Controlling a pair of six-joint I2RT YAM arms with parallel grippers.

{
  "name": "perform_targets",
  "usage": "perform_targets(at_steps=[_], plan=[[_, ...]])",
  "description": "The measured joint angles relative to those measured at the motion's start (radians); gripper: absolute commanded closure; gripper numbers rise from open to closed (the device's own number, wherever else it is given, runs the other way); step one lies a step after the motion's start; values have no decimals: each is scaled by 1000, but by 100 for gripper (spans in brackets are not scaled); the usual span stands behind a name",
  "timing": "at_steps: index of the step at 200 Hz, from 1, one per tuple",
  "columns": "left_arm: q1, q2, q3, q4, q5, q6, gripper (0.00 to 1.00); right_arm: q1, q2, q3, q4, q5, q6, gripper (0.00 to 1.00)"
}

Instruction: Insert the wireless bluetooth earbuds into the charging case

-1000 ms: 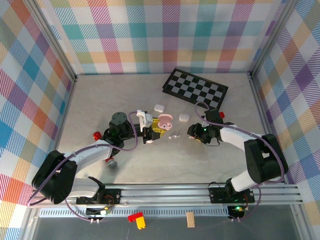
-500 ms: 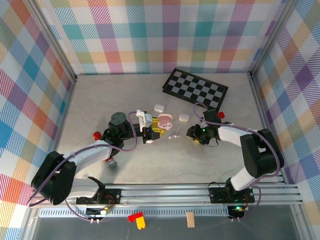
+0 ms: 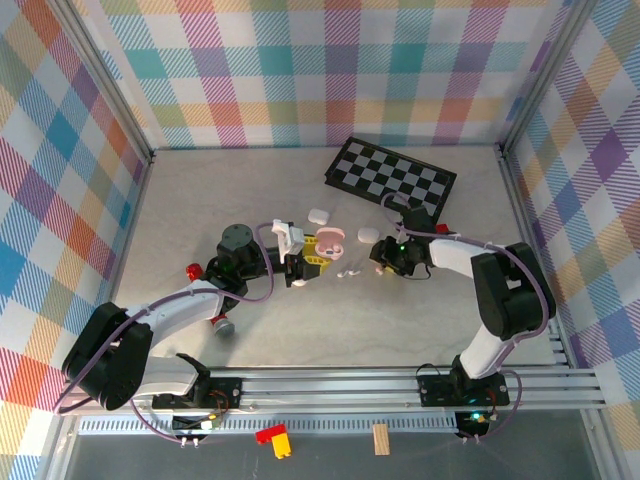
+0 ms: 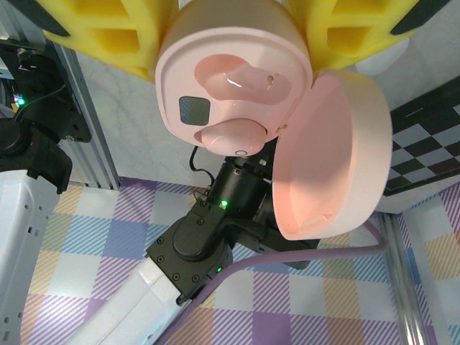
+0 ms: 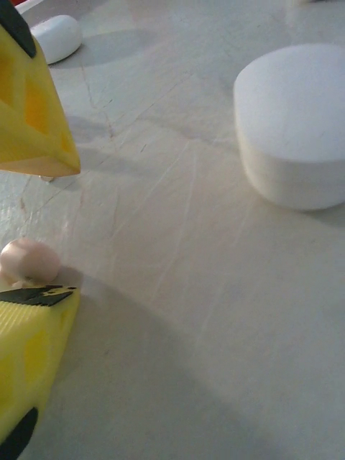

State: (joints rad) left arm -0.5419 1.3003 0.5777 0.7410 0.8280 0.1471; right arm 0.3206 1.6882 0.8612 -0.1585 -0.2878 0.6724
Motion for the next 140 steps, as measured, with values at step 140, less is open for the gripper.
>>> perform_targets(at_steps=[140], plan=[[204, 107, -118, 441, -16, -234, 69, 199, -2, 197, -381, 421, -217, 55]])
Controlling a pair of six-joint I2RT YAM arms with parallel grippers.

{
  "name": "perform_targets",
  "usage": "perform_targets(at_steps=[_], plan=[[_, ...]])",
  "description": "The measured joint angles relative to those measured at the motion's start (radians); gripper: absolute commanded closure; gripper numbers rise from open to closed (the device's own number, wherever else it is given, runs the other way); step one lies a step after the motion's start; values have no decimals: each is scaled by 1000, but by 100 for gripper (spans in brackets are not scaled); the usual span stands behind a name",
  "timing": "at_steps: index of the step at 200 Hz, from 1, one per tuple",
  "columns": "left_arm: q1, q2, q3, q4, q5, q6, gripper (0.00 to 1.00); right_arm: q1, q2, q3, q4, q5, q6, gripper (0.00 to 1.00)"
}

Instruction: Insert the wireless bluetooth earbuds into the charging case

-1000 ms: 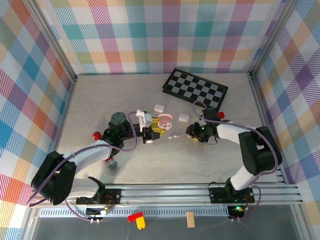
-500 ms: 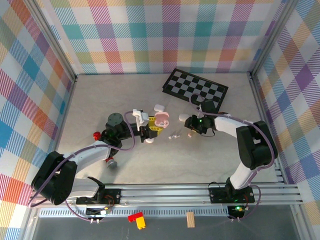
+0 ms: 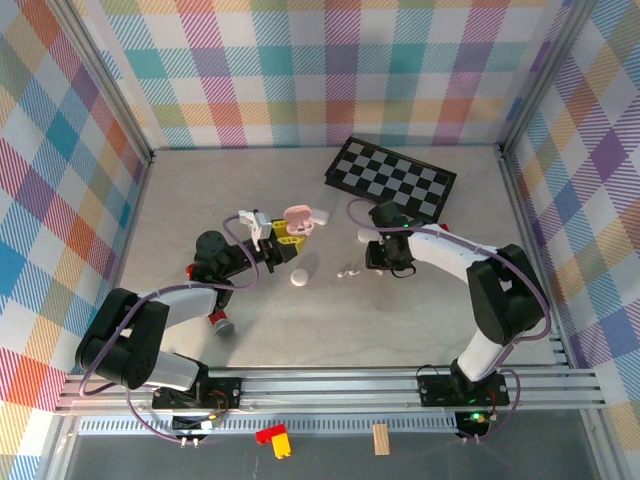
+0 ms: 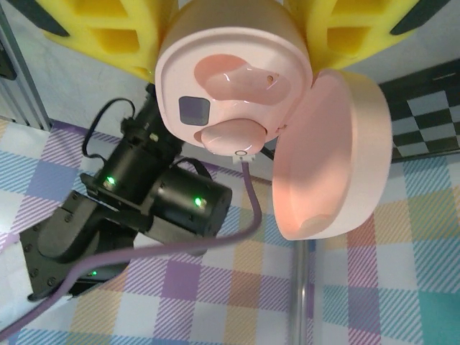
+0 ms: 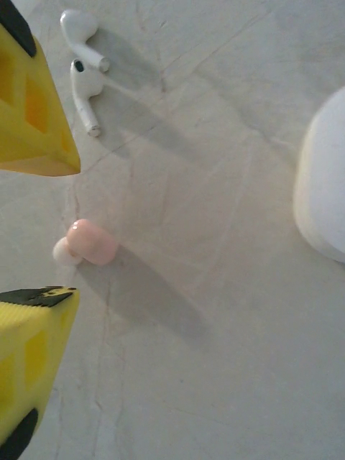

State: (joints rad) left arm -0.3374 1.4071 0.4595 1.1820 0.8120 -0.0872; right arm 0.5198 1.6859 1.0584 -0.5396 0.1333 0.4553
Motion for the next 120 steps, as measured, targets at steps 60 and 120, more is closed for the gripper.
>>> perform_targets(at_steps=[60, 120], plan=[[1, -47, 0, -44, -2, 19, 69, 18, 122, 47, -31, 54, 8, 65], [1, -58, 0, -82, -1, 32, 69, 18, 135, 66, -27, 57, -34, 73]])
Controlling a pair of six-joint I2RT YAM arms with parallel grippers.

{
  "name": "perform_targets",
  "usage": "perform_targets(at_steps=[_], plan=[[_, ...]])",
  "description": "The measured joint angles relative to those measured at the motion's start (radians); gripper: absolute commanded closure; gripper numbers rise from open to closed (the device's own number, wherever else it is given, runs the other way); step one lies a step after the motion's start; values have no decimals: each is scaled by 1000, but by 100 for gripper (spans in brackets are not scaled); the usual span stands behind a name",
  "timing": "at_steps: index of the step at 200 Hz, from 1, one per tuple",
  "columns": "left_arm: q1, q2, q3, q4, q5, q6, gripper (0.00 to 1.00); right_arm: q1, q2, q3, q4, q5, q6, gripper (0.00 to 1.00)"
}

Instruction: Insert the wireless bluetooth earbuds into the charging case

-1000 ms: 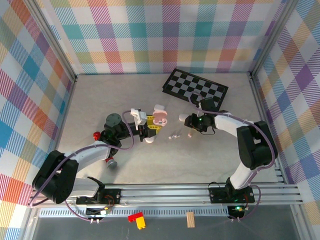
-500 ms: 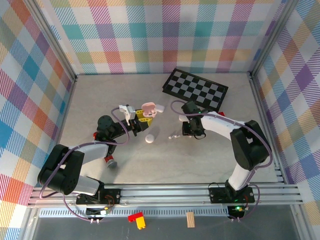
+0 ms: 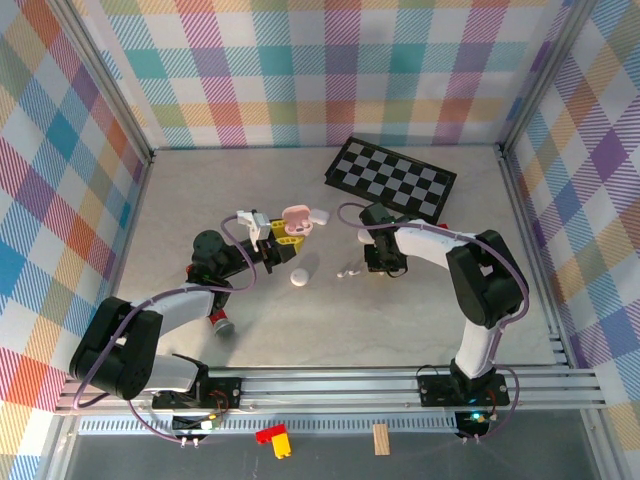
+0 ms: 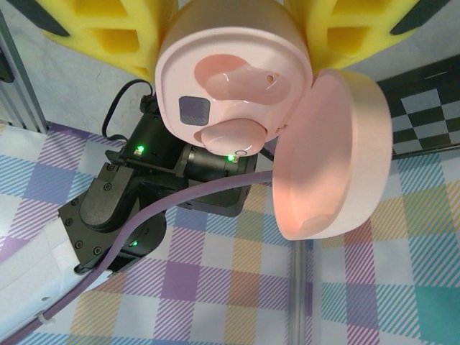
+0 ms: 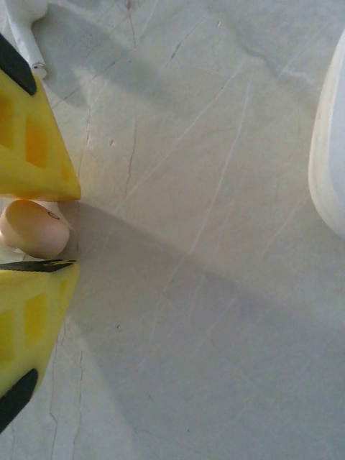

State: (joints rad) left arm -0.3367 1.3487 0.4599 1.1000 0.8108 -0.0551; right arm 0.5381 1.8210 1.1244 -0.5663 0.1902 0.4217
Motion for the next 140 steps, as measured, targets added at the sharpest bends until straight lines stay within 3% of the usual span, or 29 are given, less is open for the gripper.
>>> perform_targets(at_steps=[85, 140], plan=[[0, 0, 0, -2, 0, 0, 69, 6, 0, 3, 47, -86, -117, 67], [7, -1, 0, -4, -10, 18, 69, 87, -24, 4, 38, 61, -202, 63]])
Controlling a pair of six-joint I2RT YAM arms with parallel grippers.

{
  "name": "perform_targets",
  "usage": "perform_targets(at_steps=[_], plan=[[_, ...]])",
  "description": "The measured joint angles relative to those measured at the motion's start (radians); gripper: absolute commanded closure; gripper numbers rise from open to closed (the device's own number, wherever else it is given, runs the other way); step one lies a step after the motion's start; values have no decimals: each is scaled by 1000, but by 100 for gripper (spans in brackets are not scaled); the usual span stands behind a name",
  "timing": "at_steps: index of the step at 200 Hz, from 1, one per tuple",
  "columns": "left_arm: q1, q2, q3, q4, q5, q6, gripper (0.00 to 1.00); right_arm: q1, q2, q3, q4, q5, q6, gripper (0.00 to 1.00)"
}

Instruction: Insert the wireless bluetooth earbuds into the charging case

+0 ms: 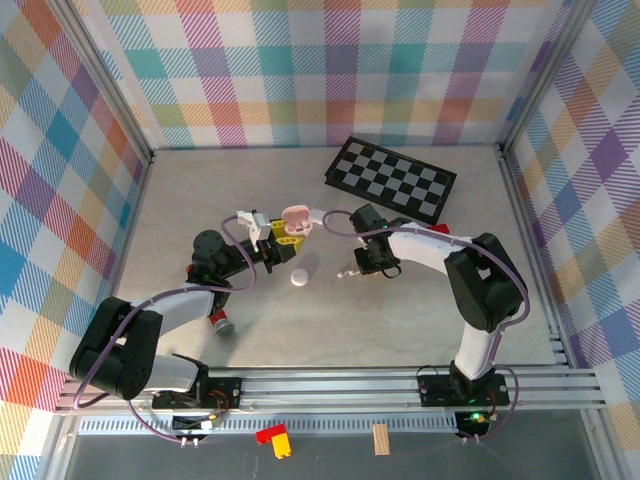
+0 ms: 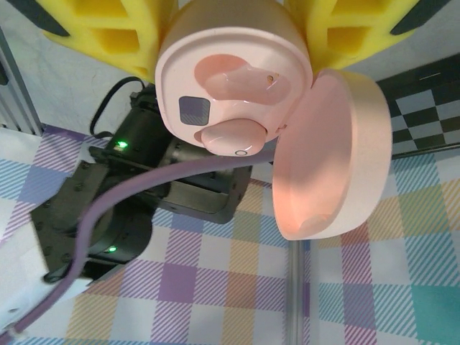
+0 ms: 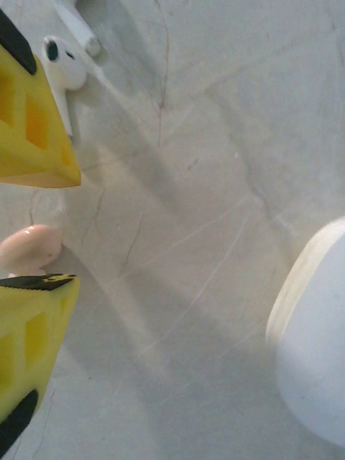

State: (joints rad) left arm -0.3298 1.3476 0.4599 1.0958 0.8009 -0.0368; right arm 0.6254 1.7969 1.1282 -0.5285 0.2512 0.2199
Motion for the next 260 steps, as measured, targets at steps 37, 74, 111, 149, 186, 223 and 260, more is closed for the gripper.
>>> perform_targets(at_steps=[37, 74, 111, 149, 186, 223, 260], plan=[[26, -27, -4, -22, -20, 5, 69, 70, -10, 19, -49, 131, -65, 64], [58, -79, -22, -50, -58, 8, 69, 97, -2, 25, -84, 206, -93, 65], [79, -106, -33, -56, -89, 8, 69, 103, 19, 26, -98, 237, -105, 65], [88, -108, -33, -64, -121, 8, 69, 108, 37, 27, -107, 258, -110, 67], [91, -108, -33, -74, -133, 8, 69, 119, 83, 46, -121, 285, -122, 69], [91, -103, -33, -70, -129, 5, 69, 122, 100, 70, -133, 306, -125, 72], [91, -95, -34, -66, -128, 3, 69, 122, 114, 86, -145, 315, -125, 76]])
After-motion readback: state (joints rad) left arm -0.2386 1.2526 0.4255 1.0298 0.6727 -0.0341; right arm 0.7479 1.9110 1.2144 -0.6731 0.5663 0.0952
